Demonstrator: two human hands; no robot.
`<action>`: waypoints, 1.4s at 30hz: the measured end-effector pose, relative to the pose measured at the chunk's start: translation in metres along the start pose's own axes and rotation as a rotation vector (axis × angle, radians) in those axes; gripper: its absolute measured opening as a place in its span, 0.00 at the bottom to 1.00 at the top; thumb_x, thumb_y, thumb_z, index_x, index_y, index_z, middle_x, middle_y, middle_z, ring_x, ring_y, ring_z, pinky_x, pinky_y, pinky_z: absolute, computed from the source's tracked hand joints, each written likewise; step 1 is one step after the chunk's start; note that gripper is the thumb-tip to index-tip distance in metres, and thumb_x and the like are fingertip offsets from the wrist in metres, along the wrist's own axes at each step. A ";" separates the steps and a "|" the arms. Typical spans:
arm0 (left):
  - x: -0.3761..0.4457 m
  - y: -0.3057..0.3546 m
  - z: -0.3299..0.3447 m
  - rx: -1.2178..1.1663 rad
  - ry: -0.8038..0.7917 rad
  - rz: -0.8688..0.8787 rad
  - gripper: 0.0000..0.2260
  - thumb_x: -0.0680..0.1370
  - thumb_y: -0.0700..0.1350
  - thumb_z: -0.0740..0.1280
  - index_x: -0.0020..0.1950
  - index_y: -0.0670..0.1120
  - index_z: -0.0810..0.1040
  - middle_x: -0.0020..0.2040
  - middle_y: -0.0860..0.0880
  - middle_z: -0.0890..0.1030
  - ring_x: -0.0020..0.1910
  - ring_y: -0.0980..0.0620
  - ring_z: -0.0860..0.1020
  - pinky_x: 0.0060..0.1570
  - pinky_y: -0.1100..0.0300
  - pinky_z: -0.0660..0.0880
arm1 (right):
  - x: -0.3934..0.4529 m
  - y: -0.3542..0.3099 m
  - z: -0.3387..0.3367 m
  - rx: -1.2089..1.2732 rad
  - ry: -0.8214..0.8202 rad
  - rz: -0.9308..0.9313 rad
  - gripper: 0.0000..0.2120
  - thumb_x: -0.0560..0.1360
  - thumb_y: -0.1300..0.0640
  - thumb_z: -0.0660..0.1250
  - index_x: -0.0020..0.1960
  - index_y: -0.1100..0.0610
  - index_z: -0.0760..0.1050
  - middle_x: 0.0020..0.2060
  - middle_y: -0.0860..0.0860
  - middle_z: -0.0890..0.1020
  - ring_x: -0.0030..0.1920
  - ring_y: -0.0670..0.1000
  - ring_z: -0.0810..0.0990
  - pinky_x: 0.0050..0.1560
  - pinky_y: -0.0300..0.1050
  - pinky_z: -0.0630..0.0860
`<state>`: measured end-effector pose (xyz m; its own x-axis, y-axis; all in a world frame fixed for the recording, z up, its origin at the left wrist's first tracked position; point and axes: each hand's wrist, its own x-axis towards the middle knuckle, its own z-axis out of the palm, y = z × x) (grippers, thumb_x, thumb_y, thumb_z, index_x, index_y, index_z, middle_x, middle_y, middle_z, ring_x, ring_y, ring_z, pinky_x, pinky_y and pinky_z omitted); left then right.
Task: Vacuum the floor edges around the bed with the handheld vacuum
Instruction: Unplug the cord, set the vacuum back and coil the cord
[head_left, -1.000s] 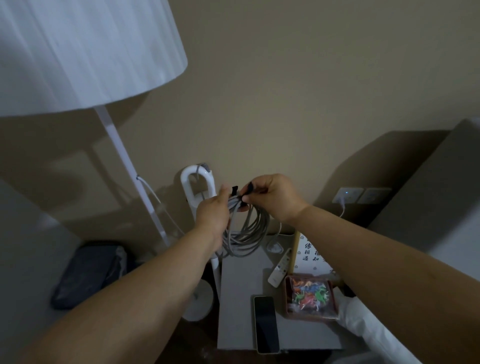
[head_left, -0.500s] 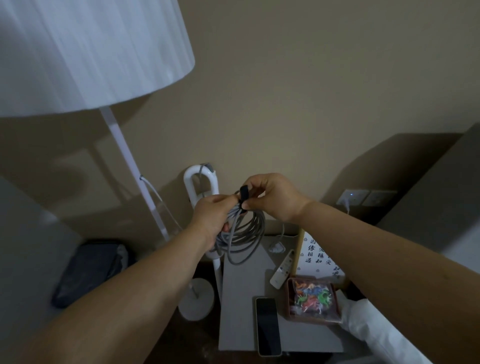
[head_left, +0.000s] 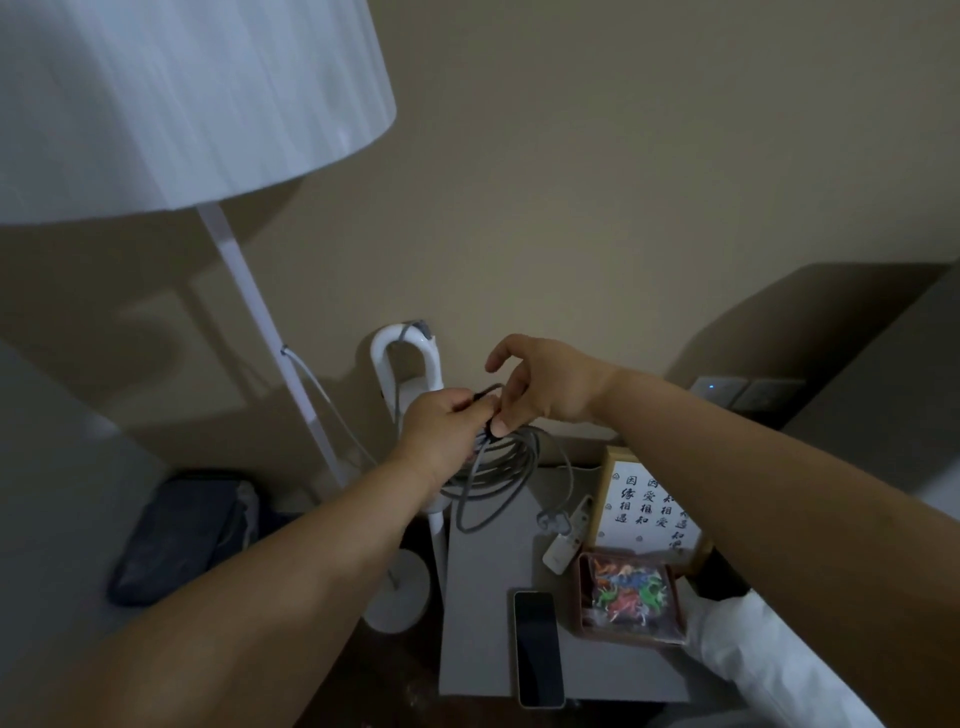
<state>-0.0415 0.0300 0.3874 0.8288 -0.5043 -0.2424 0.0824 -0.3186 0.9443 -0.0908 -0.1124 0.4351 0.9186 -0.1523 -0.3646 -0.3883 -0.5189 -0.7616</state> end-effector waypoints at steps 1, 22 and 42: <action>0.000 0.001 0.000 -0.021 0.000 -0.011 0.13 0.78 0.47 0.66 0.40 0.38 0.80 0.36 0.41 0.77 0.36 0.49 0.75 0.32 0.62 0.72 | 0.001 0.003 0.001 -0.012 0.048 0.000 0.34 0.62 0.60 0.80 0.63 0.55 0.69 0.40 0.50 0.78 0.39 0.48 0.76 0.38 0.37 0.71; 0.028 -0.034 0.035 0.357 -0.163 -0.124 0.13 0.77 0.53 0.67 0.52 0.45 0.80 0.45 0.47 0.82 0.46 0.50 0.79 0.48 0.58 0.73 | 0.049 0.106 0.053 -0.082 0.343 0.049 0.07 0.75 0.64 0.63 0.53 0.61 0.71 0.42 0.57 0.78 0.41 0.53 0.73 0.37 0.41 0.65; 0.114 -0.256 0.123 -0.298 0.270 -0.715 0.19 0.80 0.55 0.62 0.59 0.42 0.78 0.45 0.49 0.80 0.37 0.51 0.74 0.36 0.56 0.70 | 0.127 0.269 0.153 0.910 0.180 0.686 0.06 0.79 0.66 0.59 0.50 0.56 0.72 0.44 0.56 0.79 0.47 0.56 0.79 0.42 0.47 0.78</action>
<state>-0.0364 -0.0444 0.0907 0.6222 -0.0374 -0.7820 0.7532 -0.2437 0.6109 -0.0900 -0.1428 0.1018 0.4625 -0.3235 -0.8255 -0.6521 0.5068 -0.5639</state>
